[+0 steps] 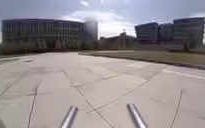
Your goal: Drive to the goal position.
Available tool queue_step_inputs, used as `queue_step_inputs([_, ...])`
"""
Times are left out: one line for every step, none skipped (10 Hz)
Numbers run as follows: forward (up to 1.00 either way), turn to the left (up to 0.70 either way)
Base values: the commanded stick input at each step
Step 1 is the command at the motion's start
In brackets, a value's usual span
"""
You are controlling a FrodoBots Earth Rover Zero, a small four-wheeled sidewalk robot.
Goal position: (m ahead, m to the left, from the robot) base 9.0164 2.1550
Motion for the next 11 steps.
queue_step_inputs([0.7, 0.0])
queue_step_inputs([0.7, 0.0])
queue_step_inputs([0.7, 0.0])
queue_step_inputs([0.7, 0.0])
queue_step_inputs([0.7, 0.0])
queue_step_inputs([0.7, 0.0])
queue_step_inputs([0.7, 0.0])
queue_step_inputs([0.7, 0.0])
queue_step_inputs([0.7, 0.0])
queue_step_inputs([0.7, 0.0])
queue_step_inputs([0.7, 0.0])
